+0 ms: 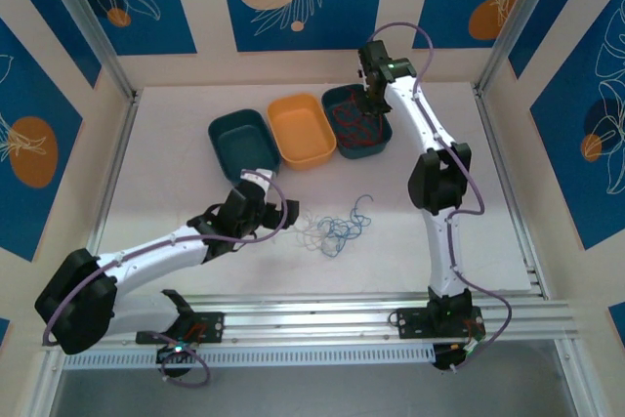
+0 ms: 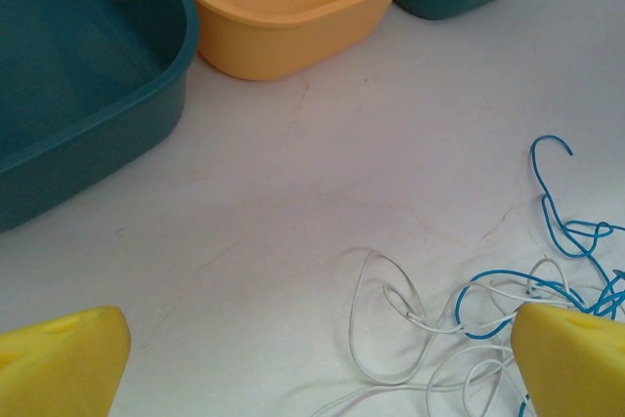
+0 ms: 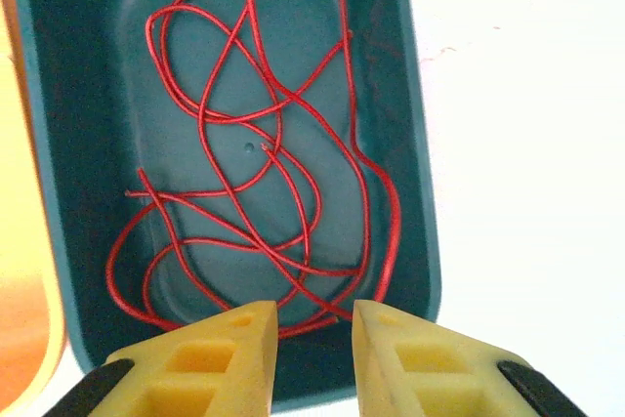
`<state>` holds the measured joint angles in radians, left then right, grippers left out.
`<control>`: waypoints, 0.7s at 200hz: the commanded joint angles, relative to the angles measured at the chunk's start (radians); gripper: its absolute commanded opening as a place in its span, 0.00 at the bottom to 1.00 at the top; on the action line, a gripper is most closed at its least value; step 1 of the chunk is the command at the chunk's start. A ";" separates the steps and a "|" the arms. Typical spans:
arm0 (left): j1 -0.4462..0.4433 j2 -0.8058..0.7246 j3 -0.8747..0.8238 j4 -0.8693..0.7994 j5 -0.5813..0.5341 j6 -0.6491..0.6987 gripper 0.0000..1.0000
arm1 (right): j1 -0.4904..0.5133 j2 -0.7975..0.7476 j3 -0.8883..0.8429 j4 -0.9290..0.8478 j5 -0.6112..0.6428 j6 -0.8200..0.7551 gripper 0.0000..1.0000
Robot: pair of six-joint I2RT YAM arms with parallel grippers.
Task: Untangle the cables
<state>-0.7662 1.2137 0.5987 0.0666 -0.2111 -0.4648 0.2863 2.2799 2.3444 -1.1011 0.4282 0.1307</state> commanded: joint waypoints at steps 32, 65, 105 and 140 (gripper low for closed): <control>0.007 -0.029 0.000 0.013 0.006 -0.006 1.00 | -0.018 -0.066 -0.131 -0.028 0.041 0.099 0.28; 0.007 -0.034 -0.004 0.010 0.009 -0.006 1.00 | -0.033 -0.033 -0.145 -0.026 0.031 0.111 0.28; 0.007 -0.037 -0.007 0.010 0.006 -0.010 1.00 | -0.058 0.023 -0.133 -0.021 -0.026 0.124 0.29; 0.007 -0.034 -0.008 0.011 0.006 -0.008 1.00 | -0.070 0.073 -0.093 -0.017 -0.094 0.129 0.24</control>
<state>-0.7662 1.1973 0.5983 0.0666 -0.2108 -0.4652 0.2237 2.3131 2.2074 -1.1145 0.4076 0.2386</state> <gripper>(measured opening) 0.998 0.261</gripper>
